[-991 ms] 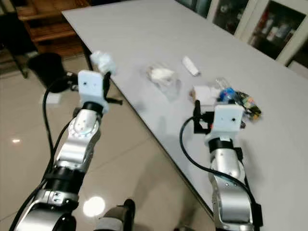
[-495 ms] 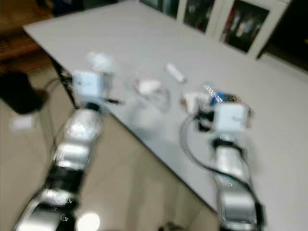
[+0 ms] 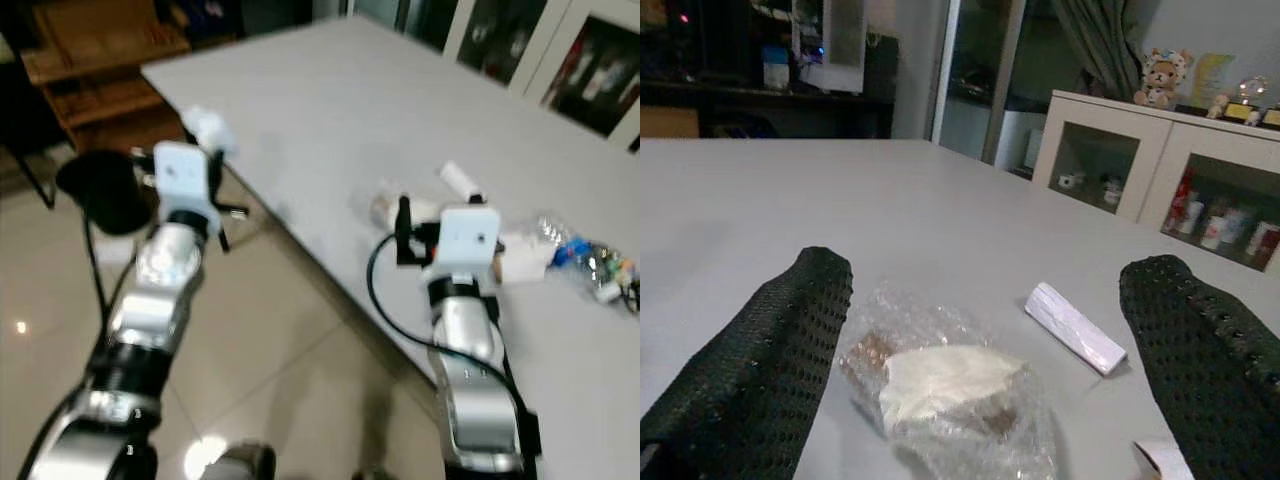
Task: Picking trash to rubbish bin
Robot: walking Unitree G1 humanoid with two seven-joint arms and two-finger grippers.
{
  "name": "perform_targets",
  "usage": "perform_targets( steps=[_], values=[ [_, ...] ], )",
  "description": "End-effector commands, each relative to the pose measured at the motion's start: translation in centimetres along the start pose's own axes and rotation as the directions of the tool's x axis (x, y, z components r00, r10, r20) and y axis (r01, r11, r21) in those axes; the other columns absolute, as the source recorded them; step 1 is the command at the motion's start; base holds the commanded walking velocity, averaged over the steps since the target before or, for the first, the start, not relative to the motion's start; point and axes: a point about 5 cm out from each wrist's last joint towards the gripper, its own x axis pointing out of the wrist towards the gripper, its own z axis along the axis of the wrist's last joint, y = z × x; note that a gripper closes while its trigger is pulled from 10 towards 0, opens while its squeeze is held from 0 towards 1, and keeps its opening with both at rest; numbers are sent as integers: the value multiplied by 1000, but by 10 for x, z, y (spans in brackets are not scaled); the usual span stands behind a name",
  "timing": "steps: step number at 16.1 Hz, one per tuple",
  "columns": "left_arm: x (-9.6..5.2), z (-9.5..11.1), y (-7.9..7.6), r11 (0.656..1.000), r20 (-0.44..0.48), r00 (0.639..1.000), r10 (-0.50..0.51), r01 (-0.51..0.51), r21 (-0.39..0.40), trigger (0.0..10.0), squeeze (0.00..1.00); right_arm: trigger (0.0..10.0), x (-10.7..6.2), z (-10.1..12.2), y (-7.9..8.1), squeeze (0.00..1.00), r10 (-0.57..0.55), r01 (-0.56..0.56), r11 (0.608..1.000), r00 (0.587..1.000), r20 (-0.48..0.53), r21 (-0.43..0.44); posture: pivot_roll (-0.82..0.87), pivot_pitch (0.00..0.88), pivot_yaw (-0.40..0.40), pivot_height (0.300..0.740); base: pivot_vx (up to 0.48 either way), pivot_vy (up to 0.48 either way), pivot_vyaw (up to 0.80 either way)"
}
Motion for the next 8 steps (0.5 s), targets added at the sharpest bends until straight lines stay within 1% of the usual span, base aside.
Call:
perform_targets(
  steps=[1,4,6,8],
  values=[
    [-1,-1,-4,1000,-5,1000,-11,11,6,0,0,10000,1,1,-4,0,-13,13,1000,1000,5,-1,198,141,-57,740,0,0,0],
    [-1,-2,-4,1000,-16,1000,-10,11,6,0,0,10000,4,2,-3,0,-3,3,1000,1000,3,-3,205,143,-63,740,0,0,0],
    [-1,-5,-5,1000,-33,999,-16,16,9,0,0,10000,8,-2,-6,0,0,0,1000,1000,-21,-11,205,143,-63,740,0,0,0],
    [-1,-8,-5,999,-63,998,-27,28,16,0,0,10000,13,-3,-13,0,-19,18,999,999,-28,-33,208,149,-62,740,0,0,0]
  ],
)
